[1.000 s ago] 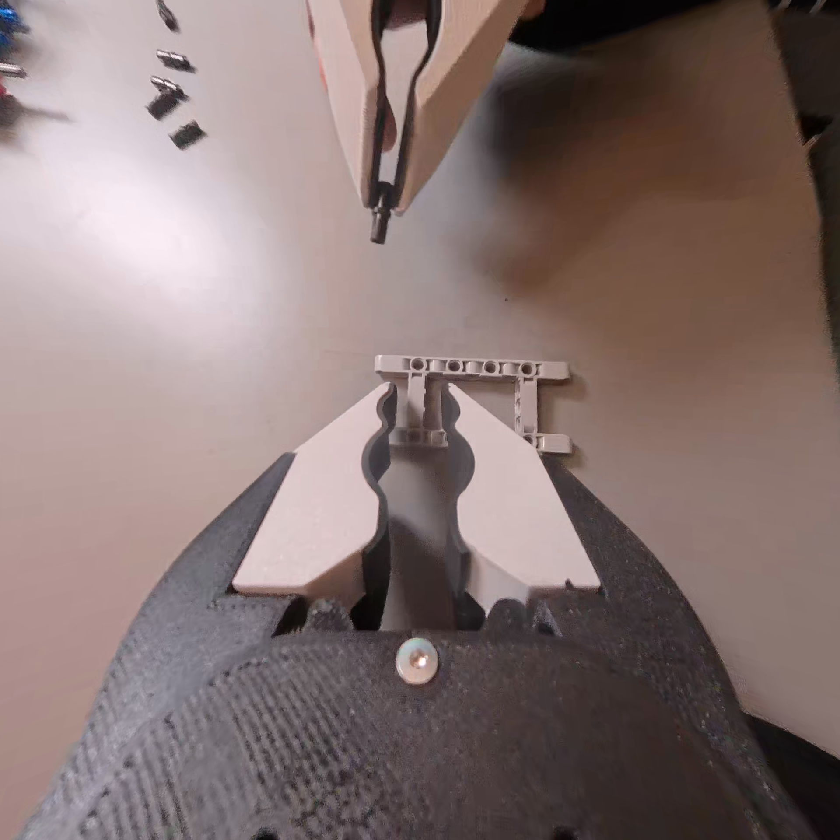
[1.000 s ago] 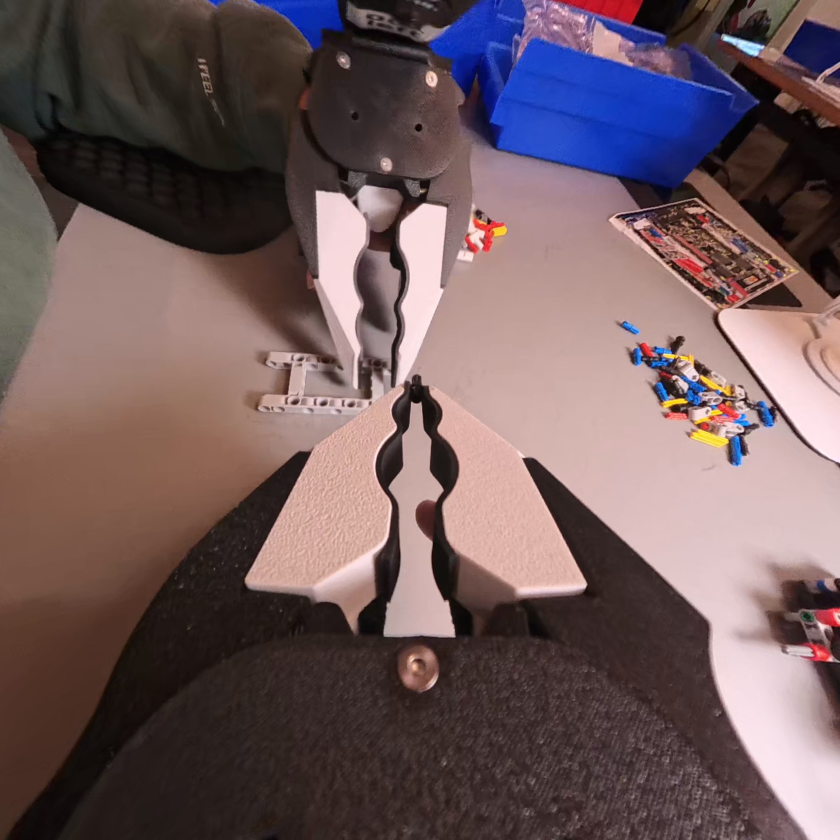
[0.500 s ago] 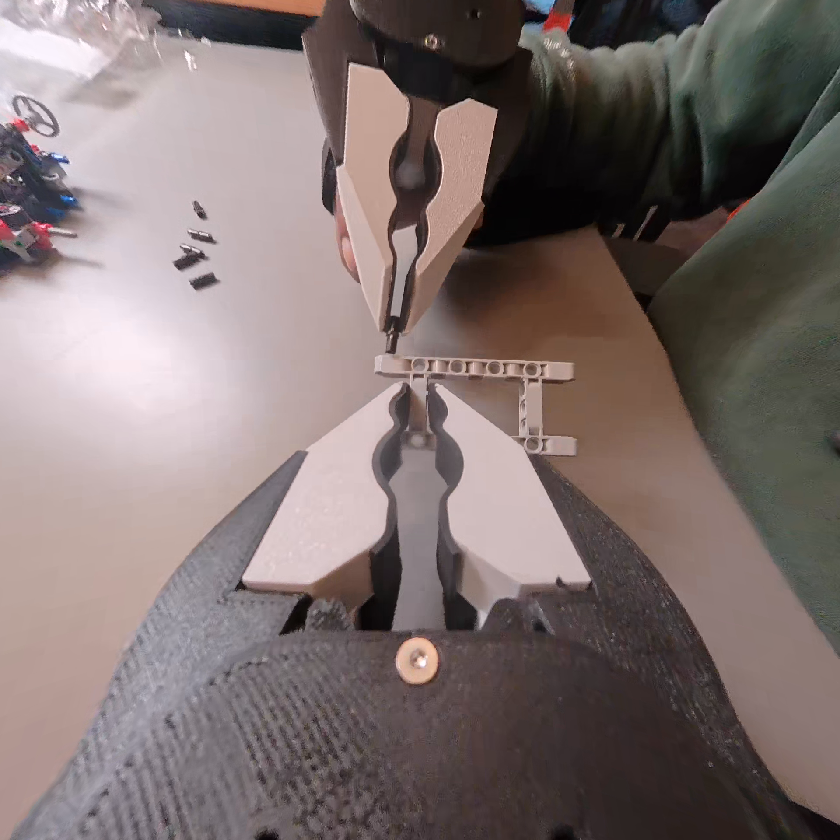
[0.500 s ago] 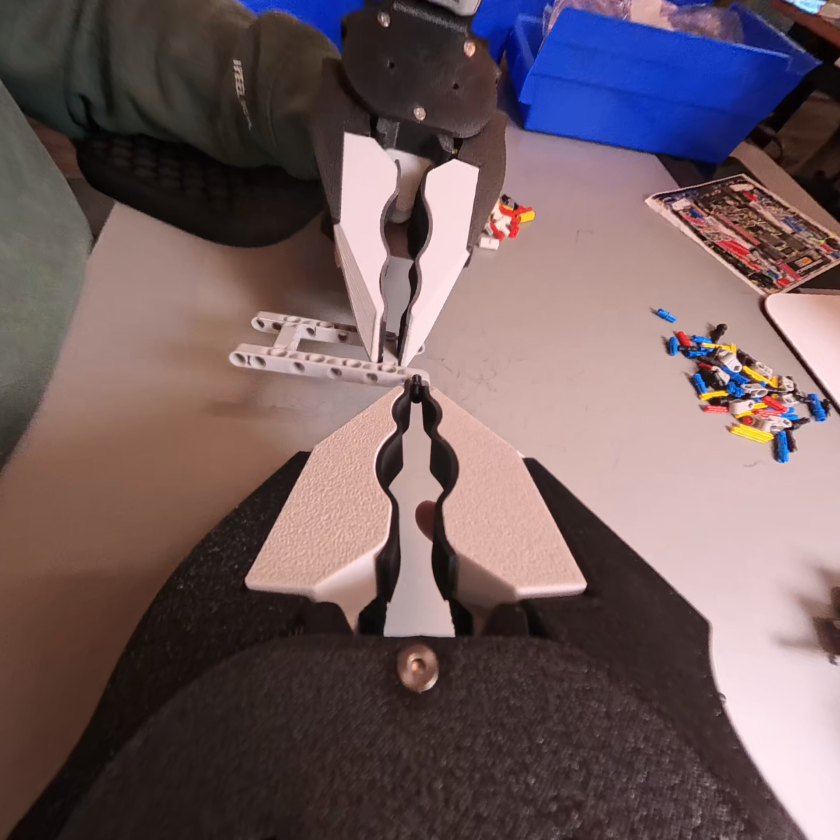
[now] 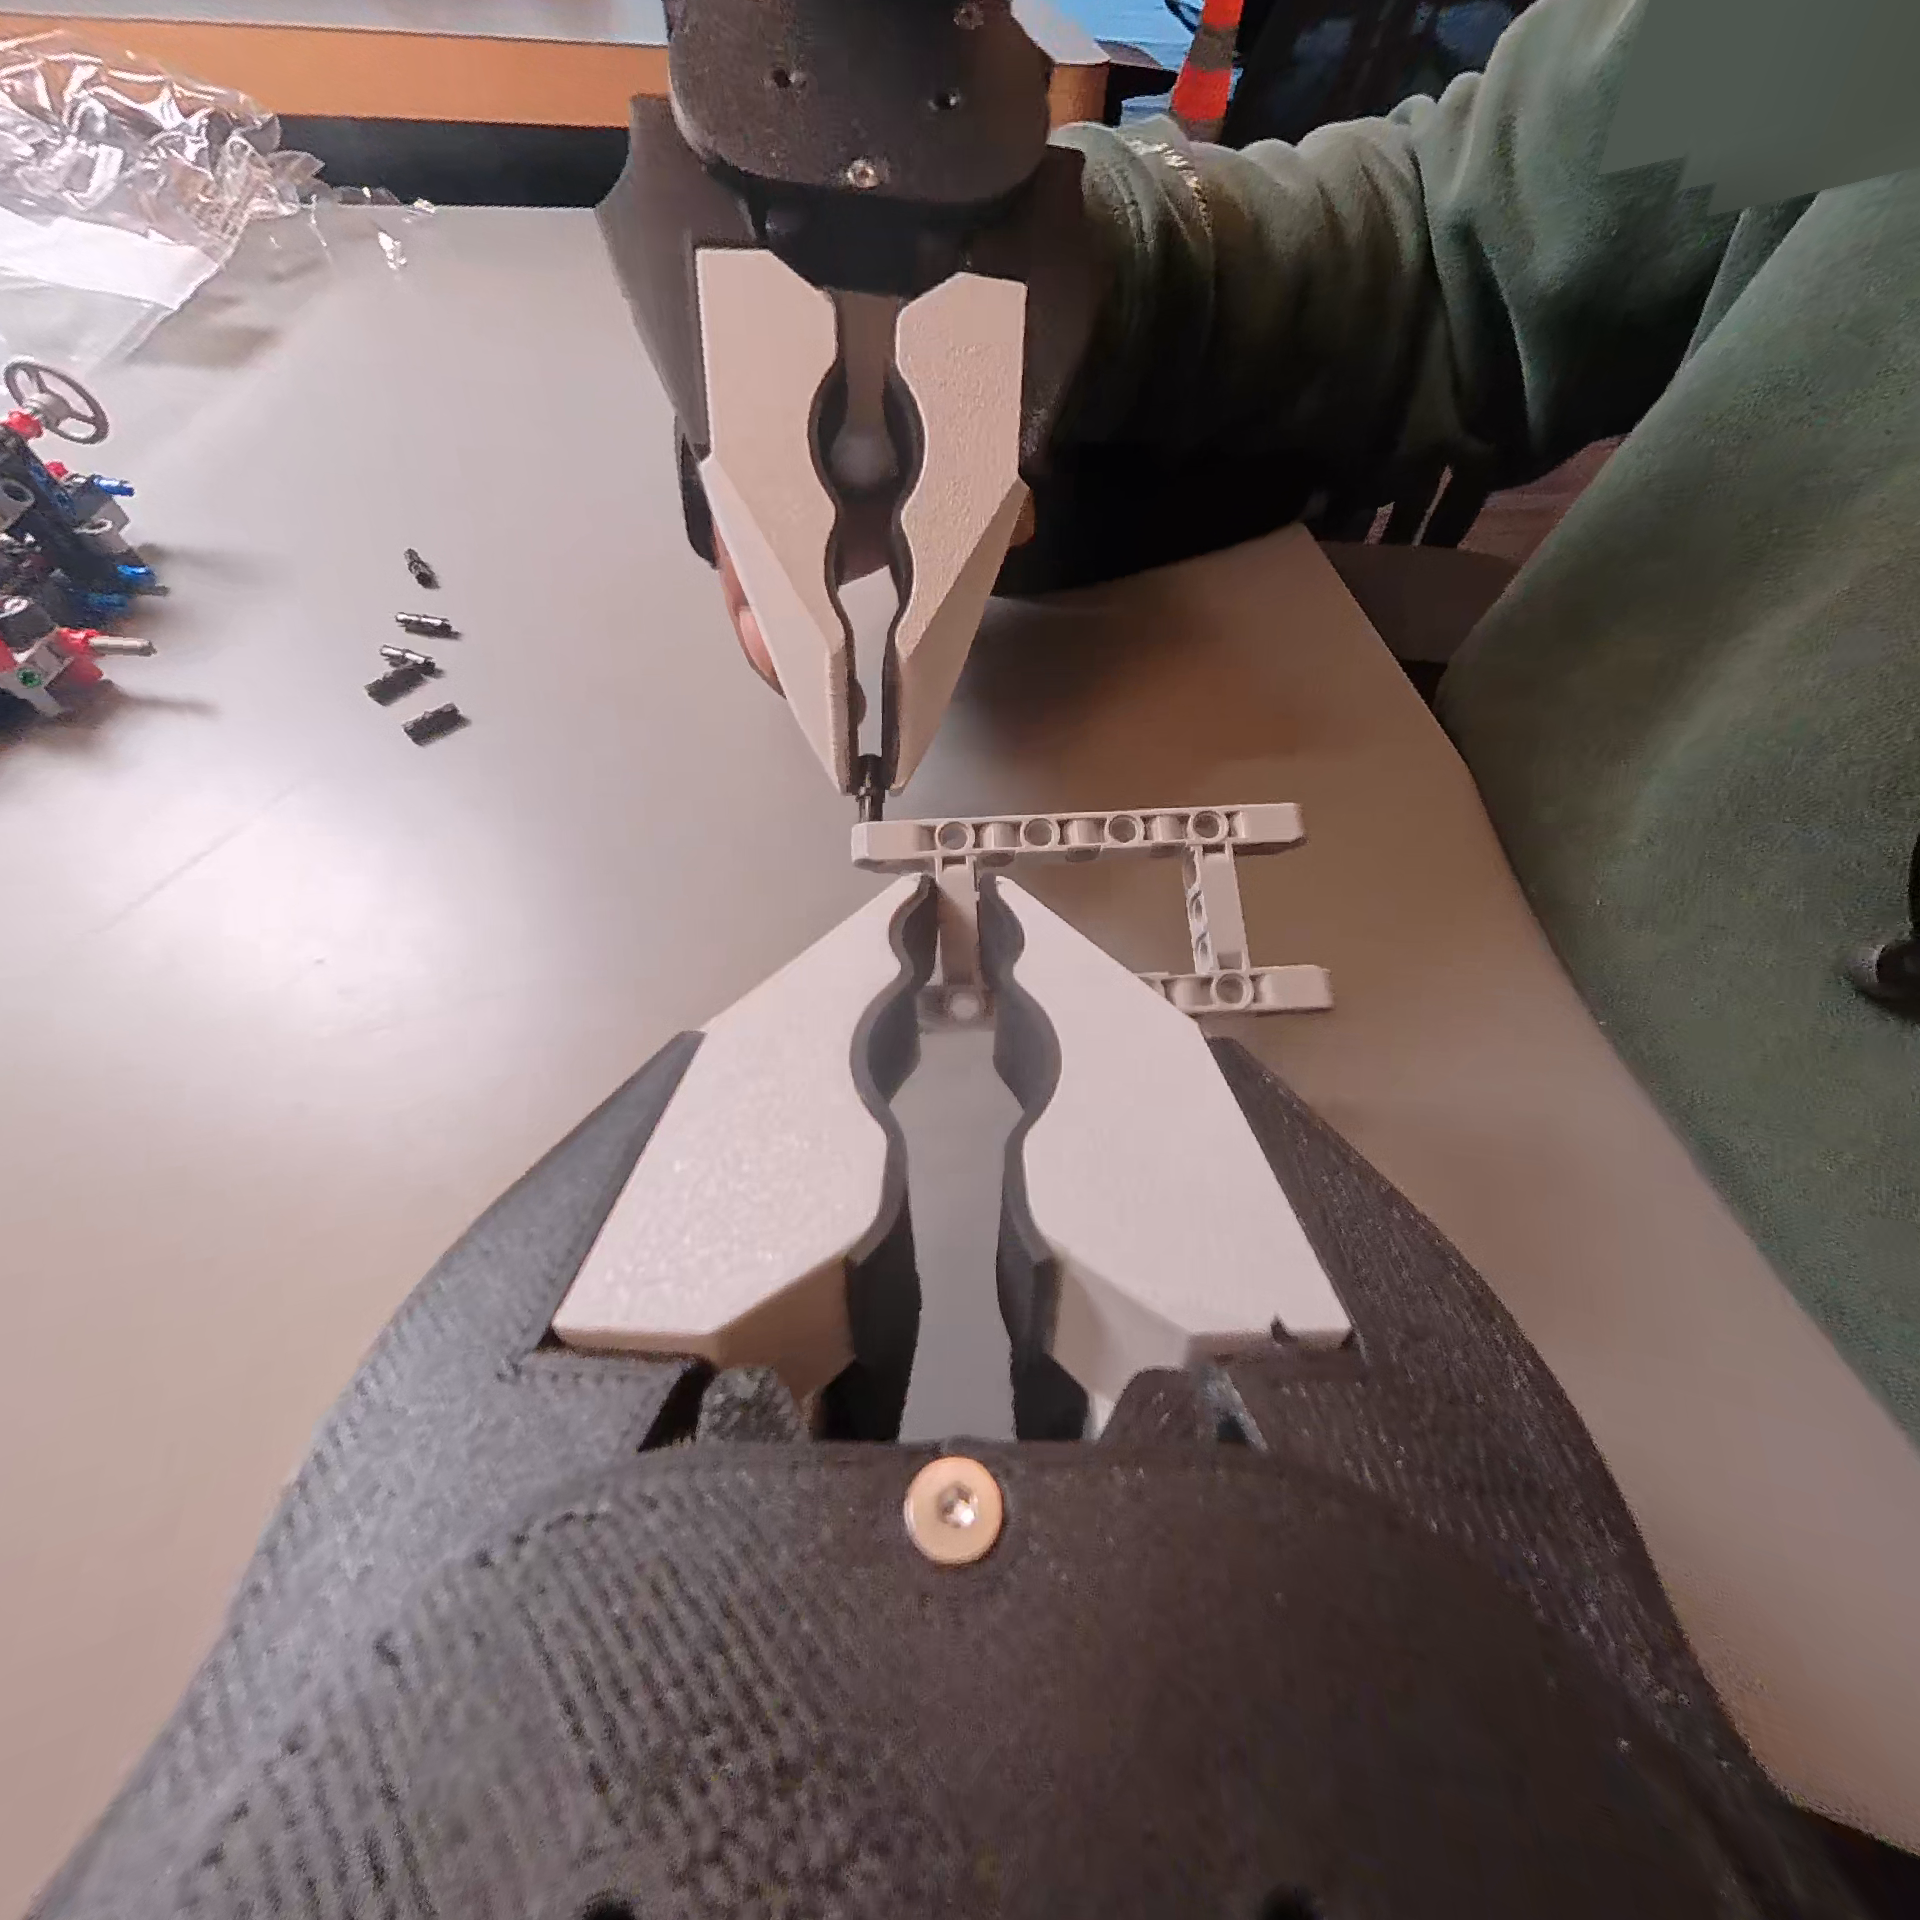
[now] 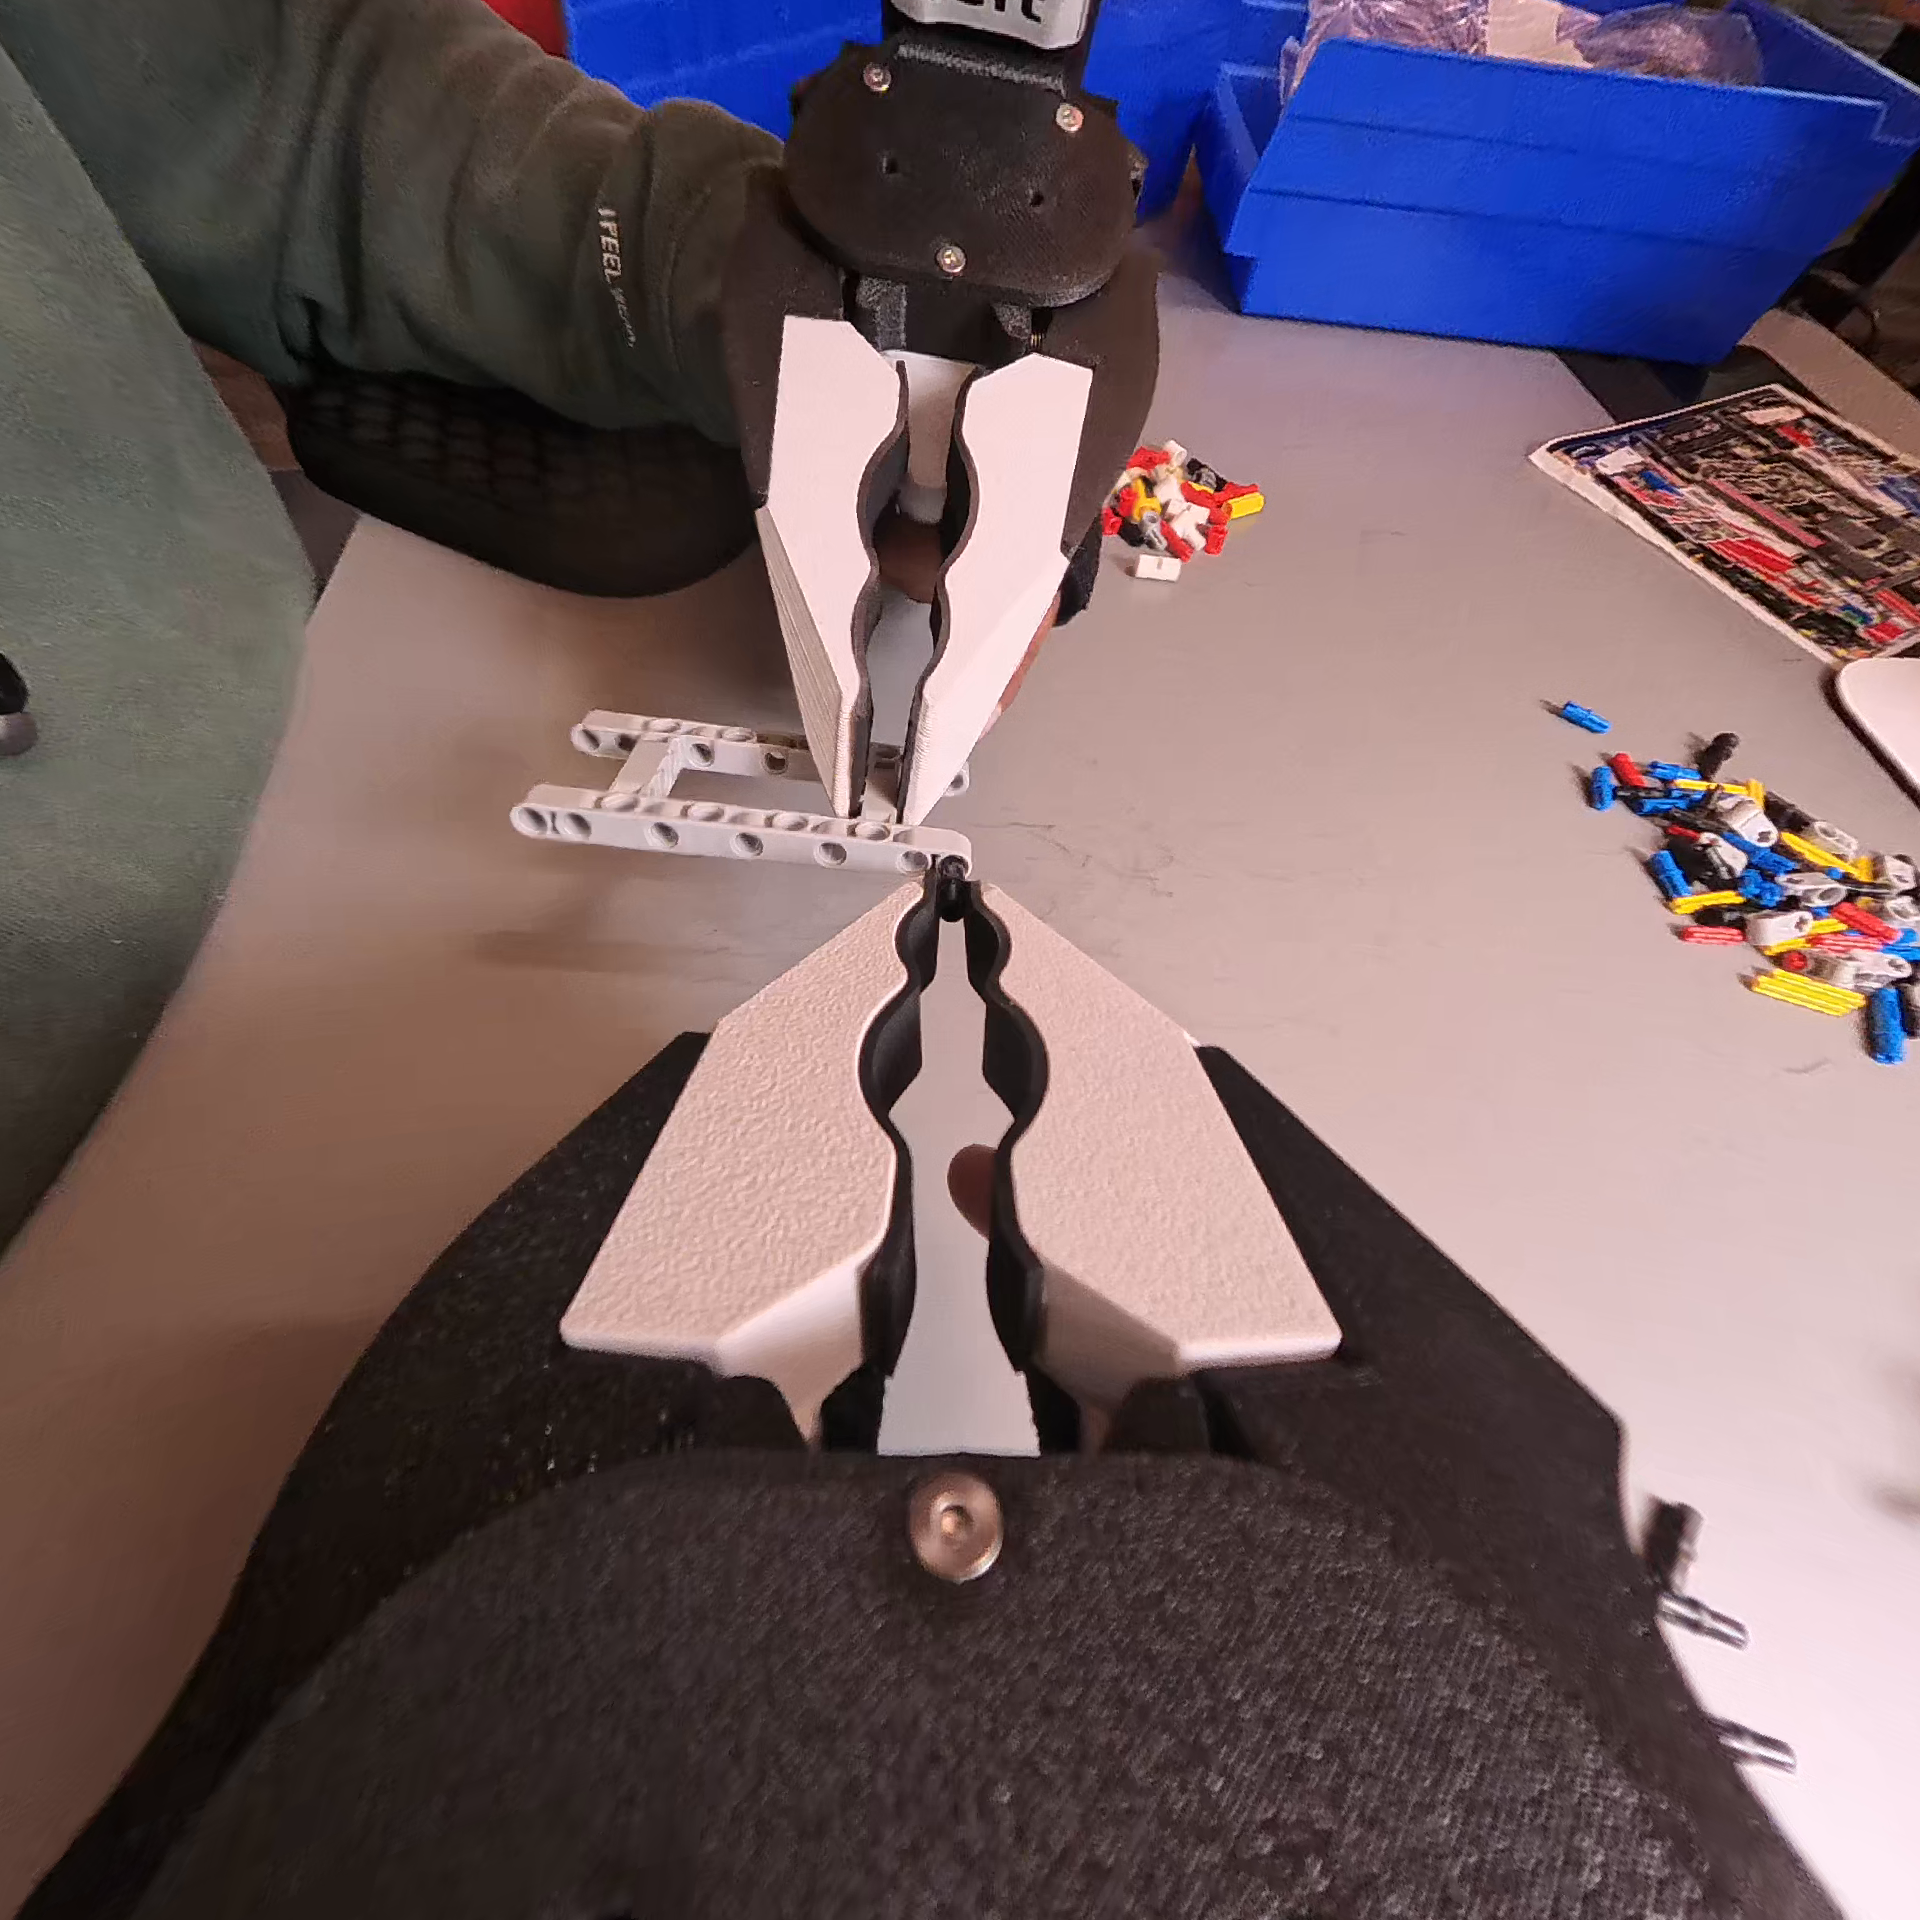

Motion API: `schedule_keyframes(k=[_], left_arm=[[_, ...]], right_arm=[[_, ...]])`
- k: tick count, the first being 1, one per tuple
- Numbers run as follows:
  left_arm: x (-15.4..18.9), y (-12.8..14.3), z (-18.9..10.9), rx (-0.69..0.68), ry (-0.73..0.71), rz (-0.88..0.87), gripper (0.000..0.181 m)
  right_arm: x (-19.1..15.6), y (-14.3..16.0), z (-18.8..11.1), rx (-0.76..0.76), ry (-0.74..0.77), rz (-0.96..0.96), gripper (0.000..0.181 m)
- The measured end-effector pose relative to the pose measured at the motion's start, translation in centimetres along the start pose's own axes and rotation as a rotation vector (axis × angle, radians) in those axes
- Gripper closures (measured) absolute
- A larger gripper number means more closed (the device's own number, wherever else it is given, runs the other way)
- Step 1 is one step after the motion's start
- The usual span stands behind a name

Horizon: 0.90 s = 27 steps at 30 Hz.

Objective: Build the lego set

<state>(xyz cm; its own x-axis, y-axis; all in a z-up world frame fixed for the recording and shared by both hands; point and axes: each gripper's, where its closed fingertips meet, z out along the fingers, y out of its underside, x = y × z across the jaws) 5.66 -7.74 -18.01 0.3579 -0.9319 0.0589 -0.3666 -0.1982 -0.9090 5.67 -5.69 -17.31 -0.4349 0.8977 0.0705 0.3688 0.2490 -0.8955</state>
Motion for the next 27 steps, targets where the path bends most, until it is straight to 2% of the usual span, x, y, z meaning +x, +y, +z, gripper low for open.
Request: schedule_keyframes(k=[9, 16, 21, 23, 27], left_arm=[[1.0, -0.2, 0.1, -0.01, 0.014, 0.086, 0.175], [0.8, -2.5, -1.1, 0.123, -0.01, 0.105, 0.176], [1.1, -3.4, -1.7, 0.175, -0.001, 0.104, 0.176], [1.2, -3.4, -1.7, 0.173, 0.001, 0.109, 0.176], [1.5, -4.7, -2.2, 0.233, -0.009, 0.132, 0.176]], right_arm=[[-1.0, -0.4, -0.1, 0.074, -0.094, 0.076, 0.178], [-0.3, -3.0, -1.1, 0.256, -0.097, 0.164, 0.178], [-0.3, -3.9, -1.3, 0.314, -0.112, 0.201, 0.178], [-0.3, -3.6, -1.0, 0.293, -0.101, 0.189, 0.178], [-0.4, -5.3, -1.9, 0.424, -0.167, 0.29, 0.178]])
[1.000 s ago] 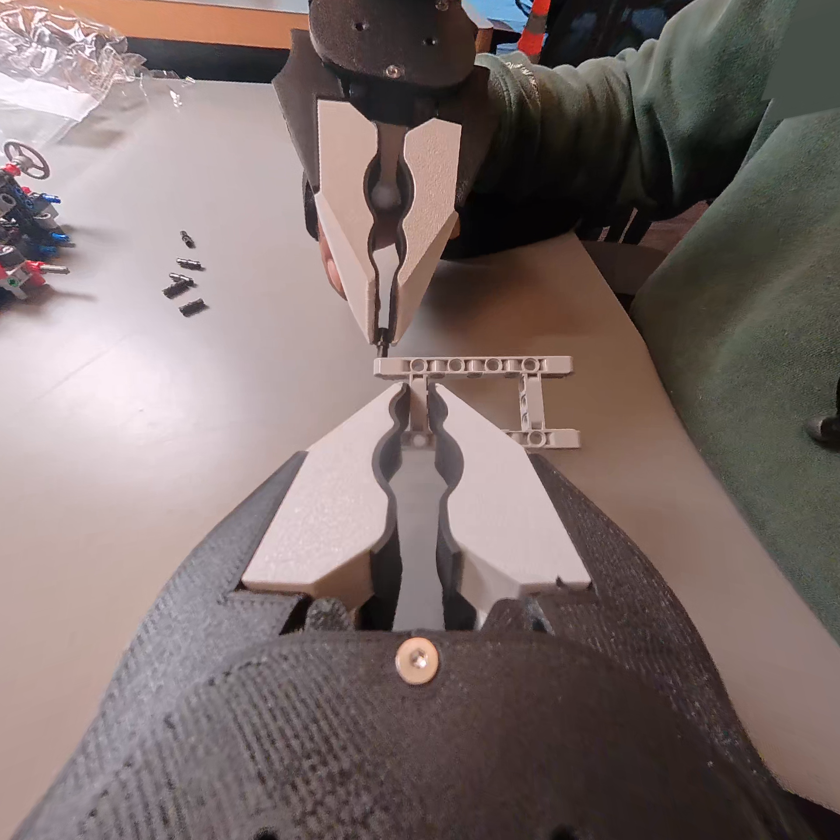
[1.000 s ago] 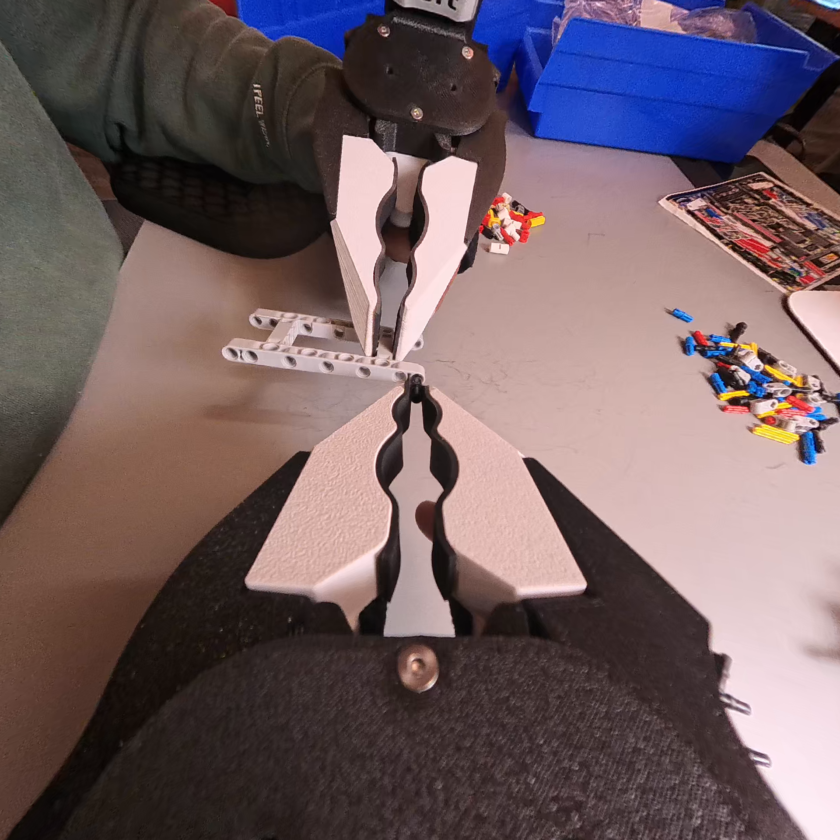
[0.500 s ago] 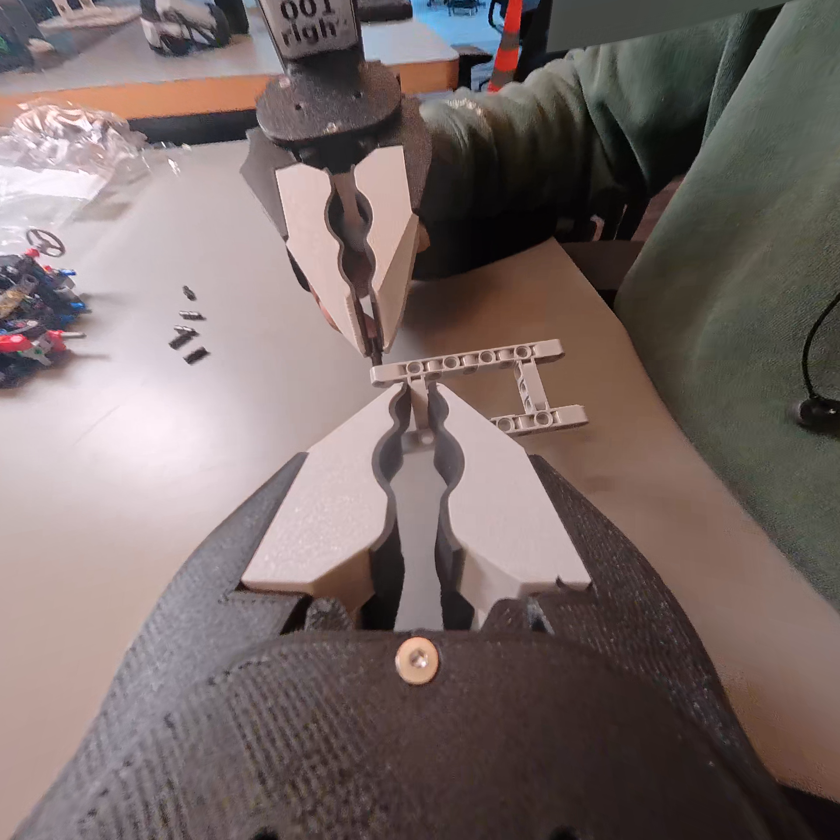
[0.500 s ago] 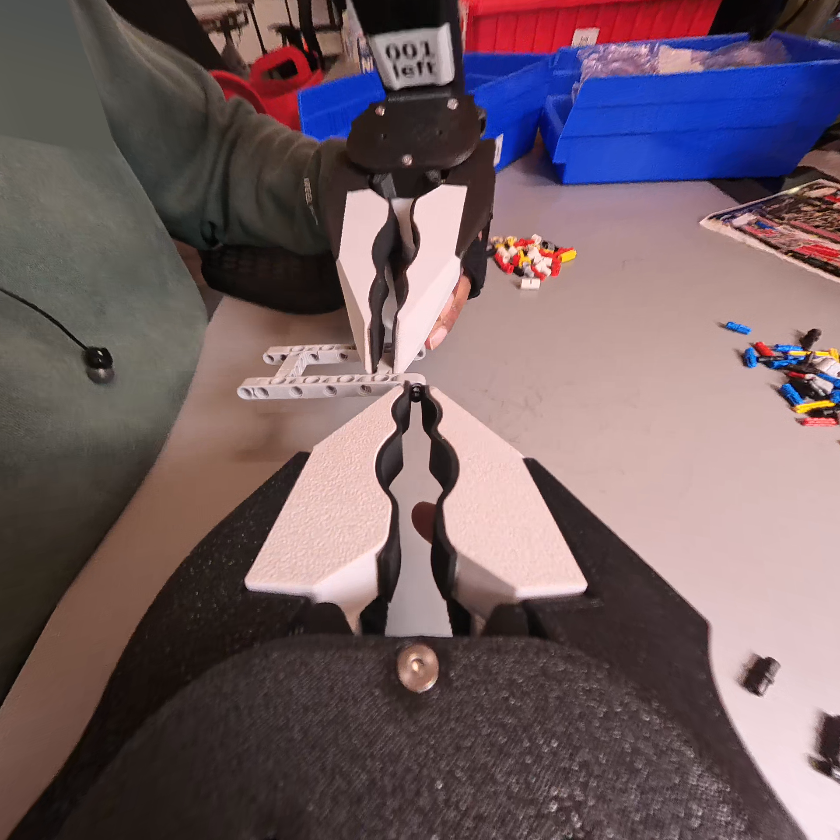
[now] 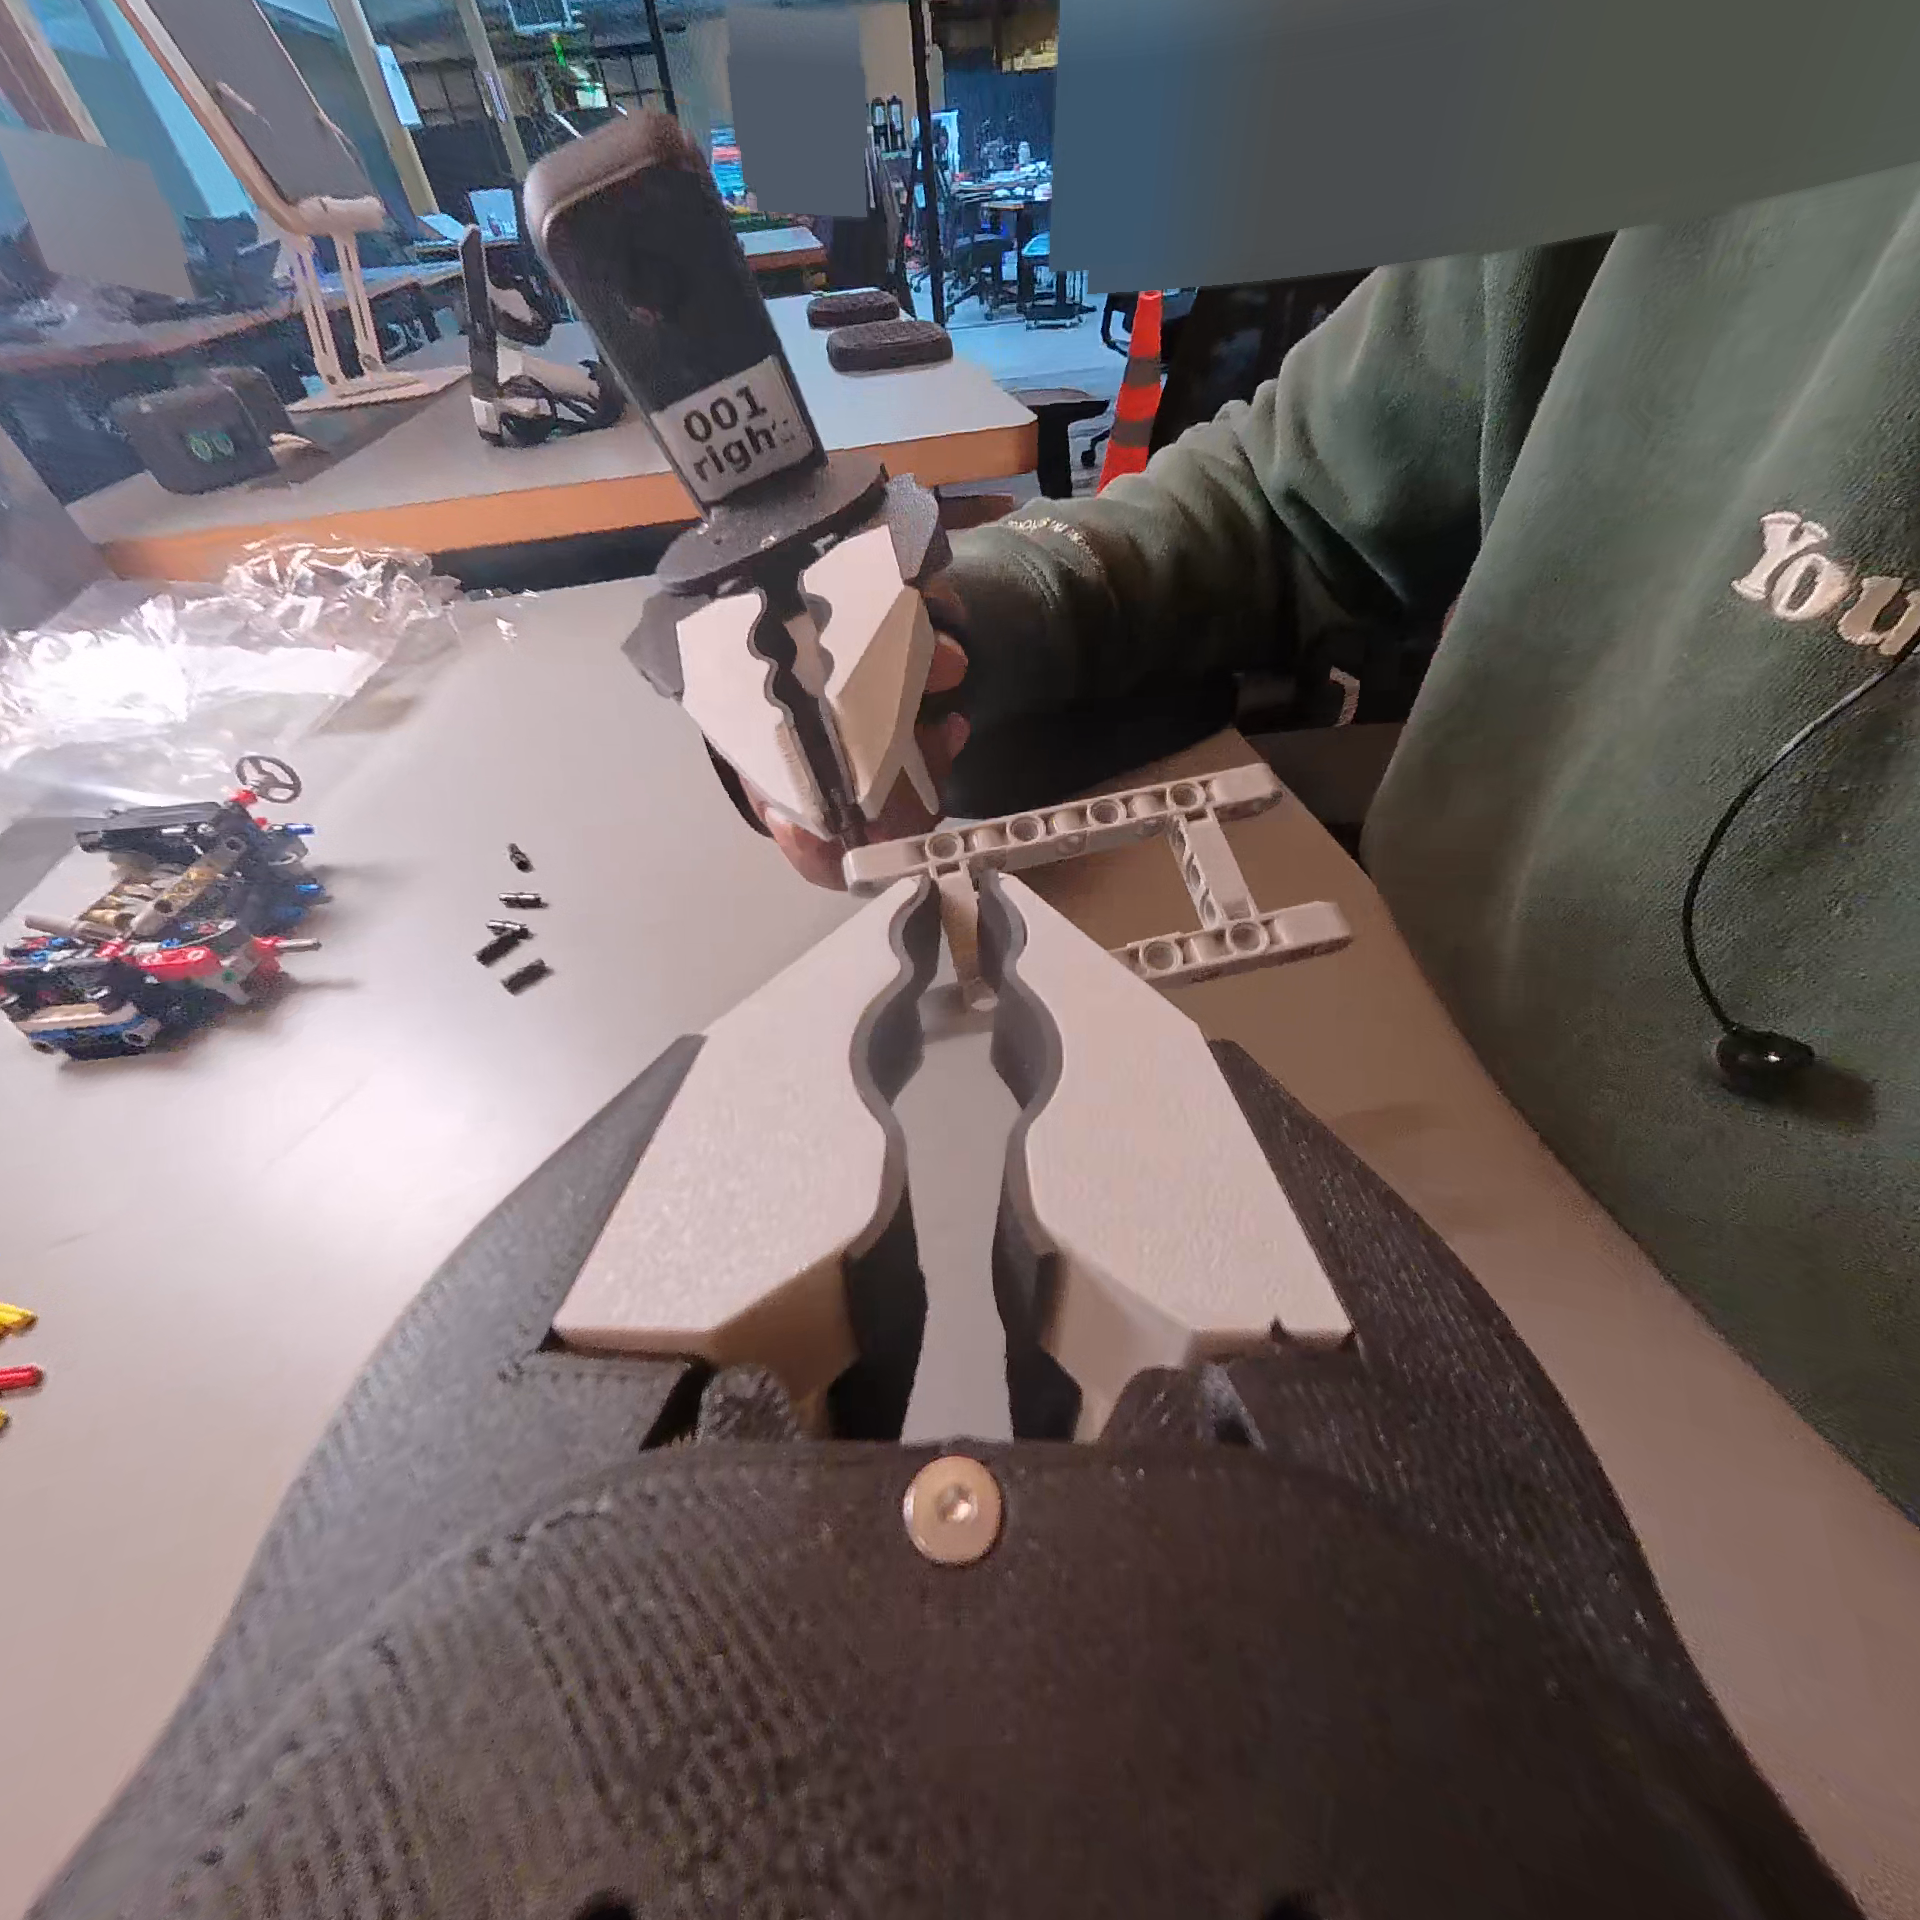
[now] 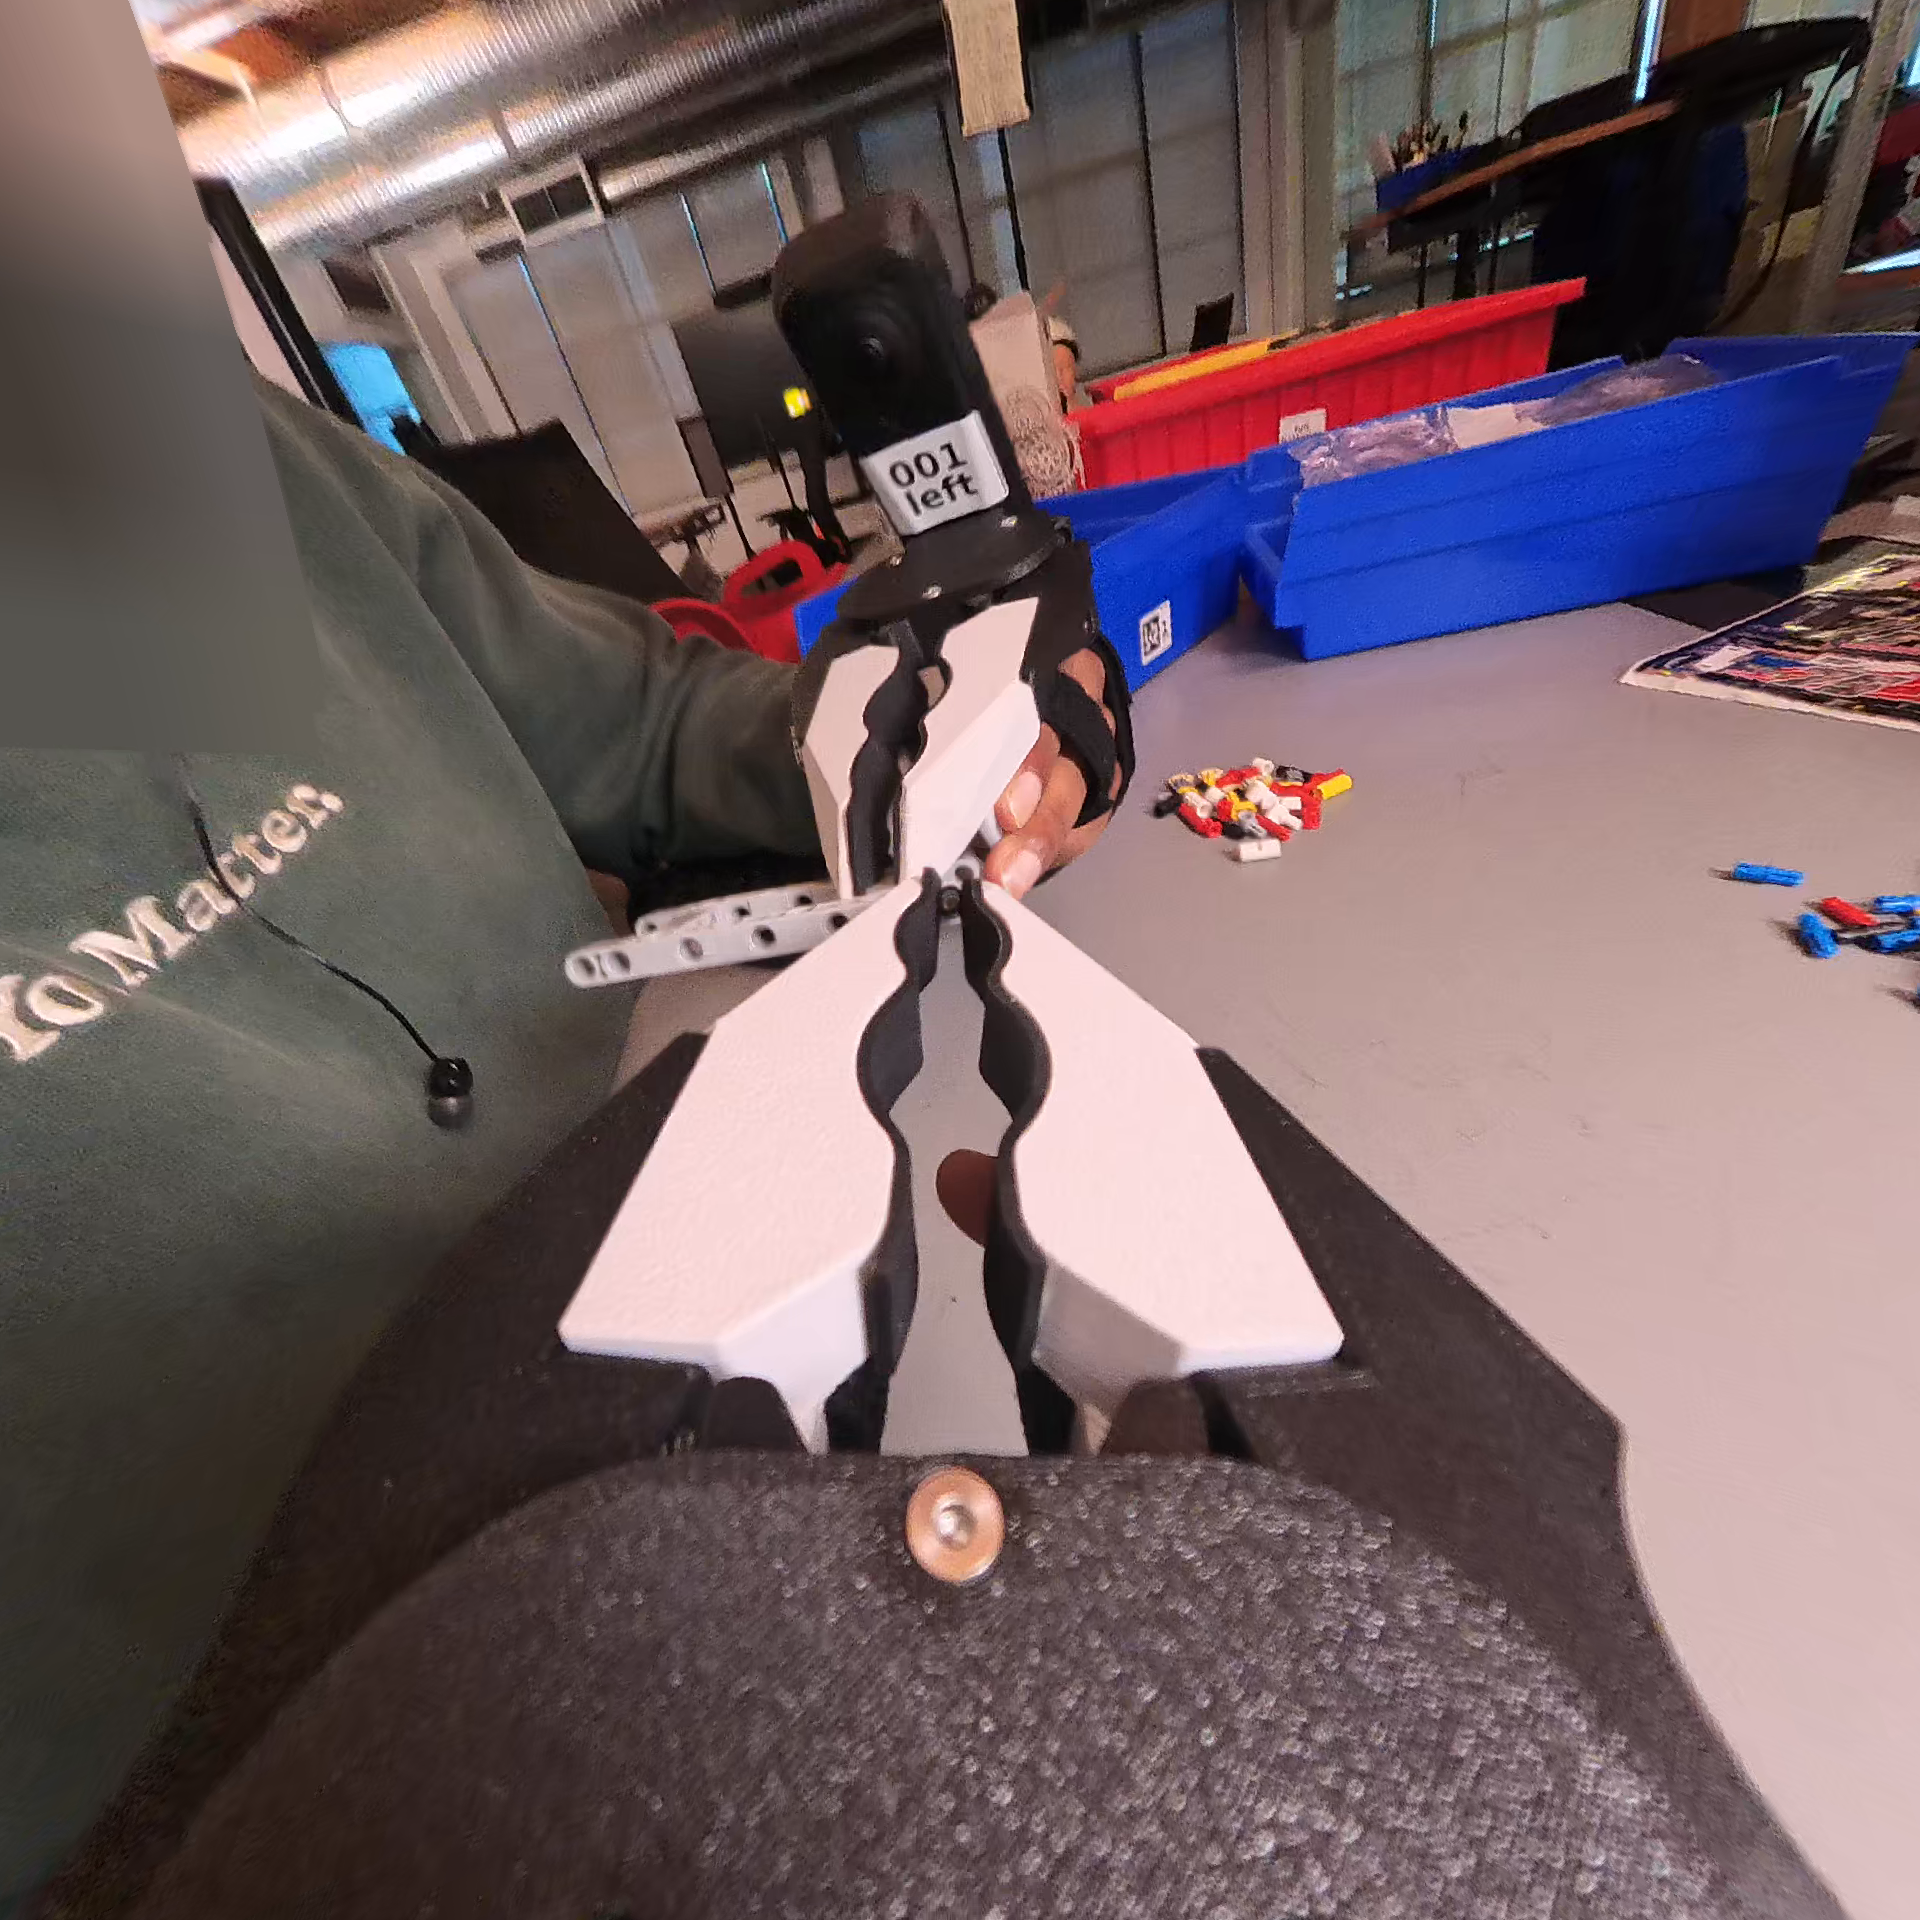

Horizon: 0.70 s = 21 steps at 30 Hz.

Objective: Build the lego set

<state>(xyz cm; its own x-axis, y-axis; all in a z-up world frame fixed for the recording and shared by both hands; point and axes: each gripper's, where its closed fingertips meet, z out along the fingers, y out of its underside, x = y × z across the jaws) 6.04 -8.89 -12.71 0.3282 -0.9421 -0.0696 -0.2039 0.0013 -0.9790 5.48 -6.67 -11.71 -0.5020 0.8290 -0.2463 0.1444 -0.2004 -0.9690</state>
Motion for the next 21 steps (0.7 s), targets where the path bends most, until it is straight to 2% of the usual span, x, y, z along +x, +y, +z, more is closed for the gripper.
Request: schedule_keyframes(k=[3, 7, 12, 17, 21], left_arm=[[0.0, -0.7, -0.1, 0.034, -0.008, 0.001, 0.176], [-0.3, -1.6, -0.5, 0.08, -0.024, -0.011, 0.177], [-0.7, -2.6, -1.2, 0.155, -0.01, -0.089, 0.177], [-0.6, -3.6, -1.6, 0.216, 0.01, -0.123, 0.176], [-0.7, -3.7, -1.9, 0.226, 0.013, -0.134, 0.176]], right_arm=[[-0.3, -1.0, 0.0, 0.082, -0.041, 0.074, 0.178], [-0.3, -2.1, 0.1, 0.152, -0.037, 0.08, 0.178], [-0.2, -2.9, 0.2, 0.191, 0.059, -0.094, 0.178], [-0.6, -3.8, 0.3, 0.283, 0.053, -0.09, 0.178], [-0.5, -4.1, 0.6, 0.274, 0.097, -0.122, 0.178]])
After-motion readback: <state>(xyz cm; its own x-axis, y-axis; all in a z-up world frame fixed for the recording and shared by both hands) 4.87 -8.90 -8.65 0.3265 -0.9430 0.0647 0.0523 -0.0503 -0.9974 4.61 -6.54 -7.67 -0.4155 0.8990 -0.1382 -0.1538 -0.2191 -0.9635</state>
